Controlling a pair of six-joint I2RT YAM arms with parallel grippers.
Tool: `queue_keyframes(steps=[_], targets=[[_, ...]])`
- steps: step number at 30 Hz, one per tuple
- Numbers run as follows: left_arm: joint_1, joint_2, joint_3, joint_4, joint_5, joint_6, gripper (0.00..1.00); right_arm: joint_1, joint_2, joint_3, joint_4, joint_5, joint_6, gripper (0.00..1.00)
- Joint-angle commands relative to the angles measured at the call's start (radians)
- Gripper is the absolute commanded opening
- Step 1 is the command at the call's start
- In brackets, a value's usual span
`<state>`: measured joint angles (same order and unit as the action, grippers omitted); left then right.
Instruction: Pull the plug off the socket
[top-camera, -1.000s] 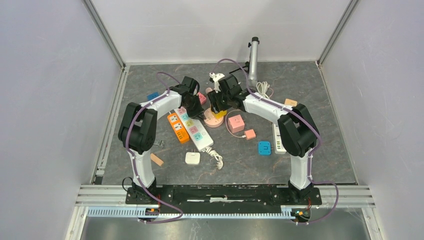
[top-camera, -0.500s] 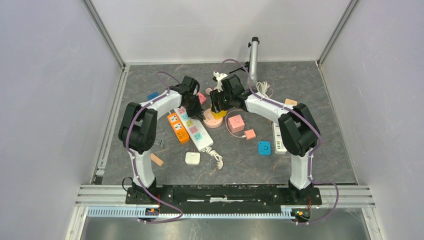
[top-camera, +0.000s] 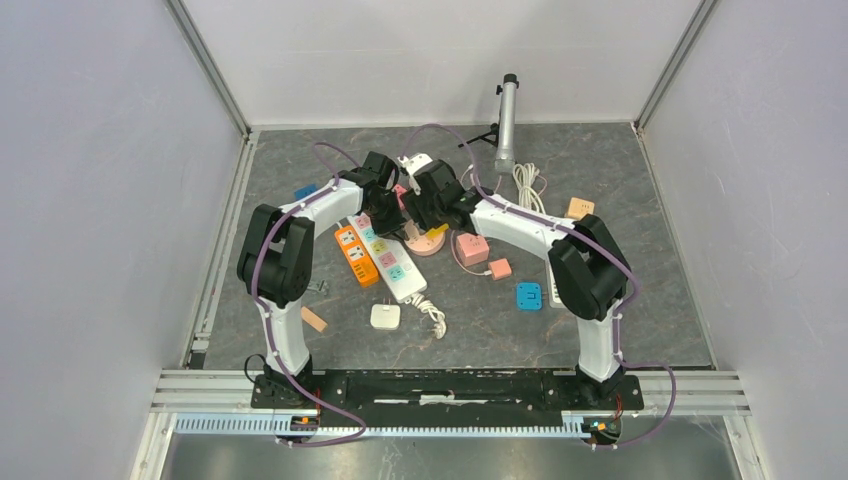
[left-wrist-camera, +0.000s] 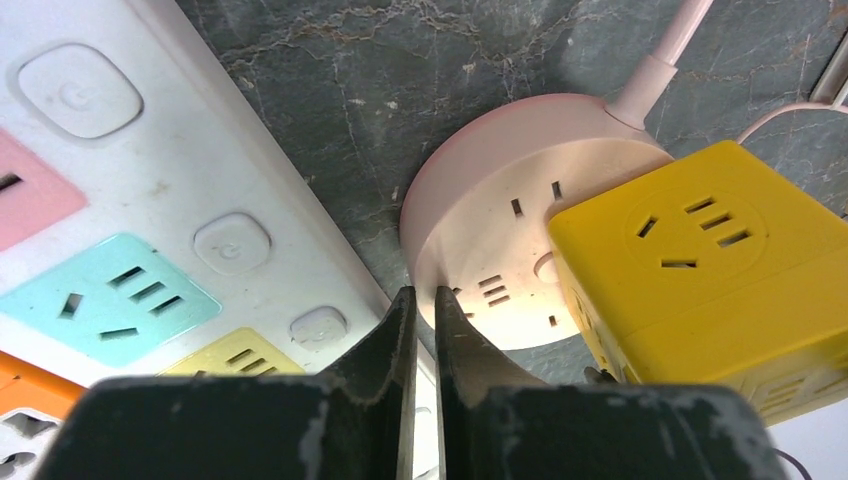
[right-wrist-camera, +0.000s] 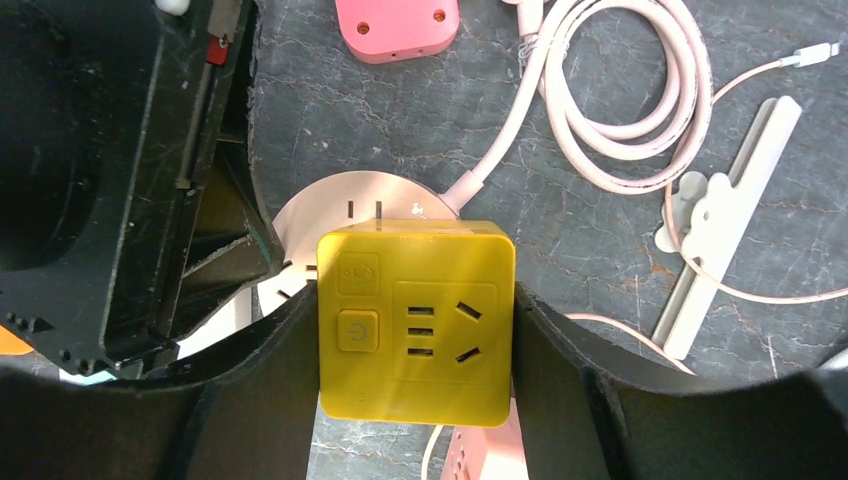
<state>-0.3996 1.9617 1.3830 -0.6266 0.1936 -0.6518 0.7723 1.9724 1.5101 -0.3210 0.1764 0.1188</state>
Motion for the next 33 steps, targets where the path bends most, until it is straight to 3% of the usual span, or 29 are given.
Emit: queue_keyframes(steps=[1,8,12,15,19,22,24,28,30,33], targets=[[-0.018,0.112,-0.050,-0.012,-0.108,0.057,0.07,-0.009,-0.087,-0.028,0.118,-0.229,0.085,0.00],[-0.018,0.109,-0.049,-0.012,-0.107,0.056,0.07,-0.093,-0.125,-0.113,0.277,-0.495,0.243,0.00],[-0.018,0.108,-0.048,-0.012,-0.106,0.056,0.07,-0.084,-0.110,-0.108,0.254,-0.462,0.221,0.00],[-0.018,0.105,-0.048,-0.012,-0.102,0.055,0.07,-0.084,-0.105,-0.079,0.187,-0.356,0.184,0.02],[-0.018,0.105,-0.044,-0.012,-0.095,0.054,0.10,-0.085,-0.104,-0.058,0.119,-0.248,0.137,0.53],[-0.019,0.107,-0.042,-0.012,-0.097,0.055,0.13,-0.086,-0.103,-0.063,0.088,-0.191,0.119,0.77],[-0.019,0.108,-0.041,-0.012,-0.094,0.055,0.16,-0.087,-0.090,-0.063,0.068,-0.184,0.110,0.84],[-0.018,0.105,-0.037,-0.011,-0.090,0.057,0.24,-0.087,-0.056,-0.059,0.041,-0.193,0.103,0.89],[-0.017,0.101,-0.035,-0.011,-0.085,0.056,0.31,-0.087,-0.038,-0.059,0.042,-0.200,0.106,0.88],[-0.017,0.095,-0.038,0.007,-0.056,0.054,0.40,-0.087,-0.024,-0.050,0.044,-0.207,0.112,0.78]])
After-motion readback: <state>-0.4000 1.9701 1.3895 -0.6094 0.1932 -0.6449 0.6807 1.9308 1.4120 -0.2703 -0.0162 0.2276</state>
